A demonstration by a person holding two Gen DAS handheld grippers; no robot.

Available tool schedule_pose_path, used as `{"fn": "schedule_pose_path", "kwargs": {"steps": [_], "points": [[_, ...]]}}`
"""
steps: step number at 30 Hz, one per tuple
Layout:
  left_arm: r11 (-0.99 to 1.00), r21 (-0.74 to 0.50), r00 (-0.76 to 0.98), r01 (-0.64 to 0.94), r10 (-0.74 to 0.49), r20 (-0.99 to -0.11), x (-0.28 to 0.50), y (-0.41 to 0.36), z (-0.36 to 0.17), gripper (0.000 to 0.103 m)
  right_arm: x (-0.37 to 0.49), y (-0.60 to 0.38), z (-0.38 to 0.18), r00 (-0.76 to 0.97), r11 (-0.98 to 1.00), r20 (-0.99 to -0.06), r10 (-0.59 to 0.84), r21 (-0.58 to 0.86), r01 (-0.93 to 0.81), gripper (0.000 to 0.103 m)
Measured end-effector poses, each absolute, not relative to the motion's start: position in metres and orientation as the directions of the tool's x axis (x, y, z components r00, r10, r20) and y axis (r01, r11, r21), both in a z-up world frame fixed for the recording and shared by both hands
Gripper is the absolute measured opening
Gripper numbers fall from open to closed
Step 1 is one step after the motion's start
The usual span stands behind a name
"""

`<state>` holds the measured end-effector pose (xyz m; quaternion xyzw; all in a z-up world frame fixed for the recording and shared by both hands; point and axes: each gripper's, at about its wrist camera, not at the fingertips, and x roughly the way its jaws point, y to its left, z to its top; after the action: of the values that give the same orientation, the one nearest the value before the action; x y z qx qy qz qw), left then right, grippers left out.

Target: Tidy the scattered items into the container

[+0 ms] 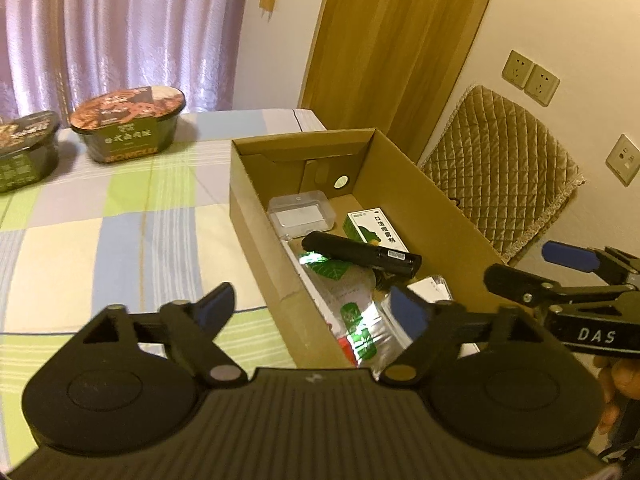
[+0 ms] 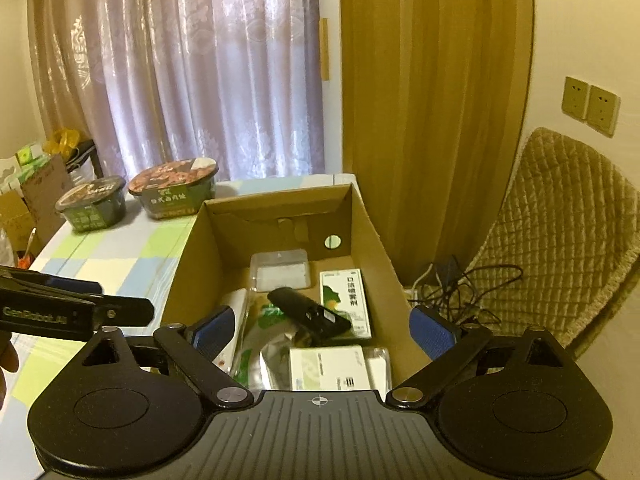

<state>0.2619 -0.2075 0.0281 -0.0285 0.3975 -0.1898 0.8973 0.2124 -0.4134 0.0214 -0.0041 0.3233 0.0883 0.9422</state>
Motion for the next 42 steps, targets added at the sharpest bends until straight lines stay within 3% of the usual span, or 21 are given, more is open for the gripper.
{"fn": "schedule_pose_path", "kwargs": {"steps": [6,12,42], "points": [[0.934,-0.186,0.629,0.306,-0.345,-0.696,0.235,-0.200,0.045,0.101,0.183,-0.411,0.035,0.773,0.984,-0.613,0.163,0.049,-0.169,0.099],[0.942,-0.187,0.655,0.280,-0.330,-0.680,0.204,-0.194,0.059,0.102,0.154,-0.414,0.050,0.766,0.987,-0.624,0.156,0.077,-0.138,0.103],[0.958,-0.212,0.668,0.196,-0.288,-0.686,0.051,-0.167,0.106,0.101,0.022,-0.406,0.093,0.691,0.989,-0.707,0.151,0.104,-0.110,0.103]]}}
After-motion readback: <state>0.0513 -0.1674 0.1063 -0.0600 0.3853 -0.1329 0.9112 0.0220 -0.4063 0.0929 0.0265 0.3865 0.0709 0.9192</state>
